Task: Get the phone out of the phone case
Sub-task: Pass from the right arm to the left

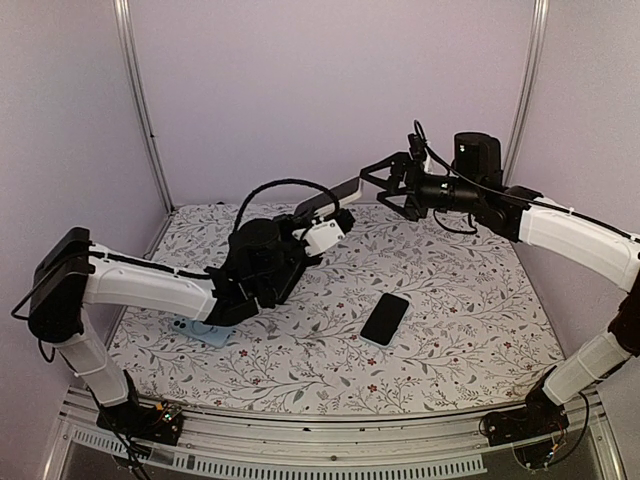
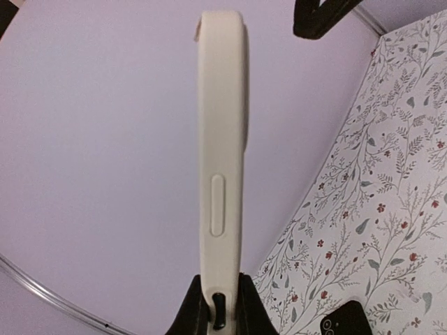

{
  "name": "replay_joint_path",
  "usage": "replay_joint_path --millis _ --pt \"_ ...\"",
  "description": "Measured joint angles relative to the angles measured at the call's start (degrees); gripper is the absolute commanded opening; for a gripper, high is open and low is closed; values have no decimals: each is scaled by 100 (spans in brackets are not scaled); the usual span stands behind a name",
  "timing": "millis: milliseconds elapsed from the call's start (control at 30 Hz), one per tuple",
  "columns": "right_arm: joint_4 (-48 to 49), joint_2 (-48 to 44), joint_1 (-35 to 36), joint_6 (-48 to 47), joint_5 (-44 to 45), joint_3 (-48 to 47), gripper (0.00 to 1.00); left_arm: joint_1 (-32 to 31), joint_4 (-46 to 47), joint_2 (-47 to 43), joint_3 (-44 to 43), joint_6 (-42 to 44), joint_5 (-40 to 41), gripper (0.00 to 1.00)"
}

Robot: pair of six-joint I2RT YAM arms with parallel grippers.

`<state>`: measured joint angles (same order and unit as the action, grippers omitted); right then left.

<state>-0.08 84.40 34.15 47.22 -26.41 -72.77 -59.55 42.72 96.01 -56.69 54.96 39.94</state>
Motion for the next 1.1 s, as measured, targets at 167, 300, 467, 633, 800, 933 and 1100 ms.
replay_joint_path --millis 167,300,467,633,800,933,1100 --pt "-103 46 -11 105 -439 13 84 -155 382 240 26 656 157 0" --pt "-122 260 -9 197 -756 17 75 -258 695 376 28 1075 212 0" --pt "-162 586 -11 326 -1012 50 57 -345 1054 562 61 1497 304 0" --pt "-179 678 -15 426 -1174 90 29 -367 1172 623 136 1768 337 0" --pt "-120 678 -20 671 -1231 125 7 -372 1237 640 203 1967 332 13" --pt "-31 675 -35 802 -1309 175 0 -382 1290 647 219 1996 323 40" --pt "203 662 -37 614 -1246 422 0 -382 1357 645 223 1849 358 77"
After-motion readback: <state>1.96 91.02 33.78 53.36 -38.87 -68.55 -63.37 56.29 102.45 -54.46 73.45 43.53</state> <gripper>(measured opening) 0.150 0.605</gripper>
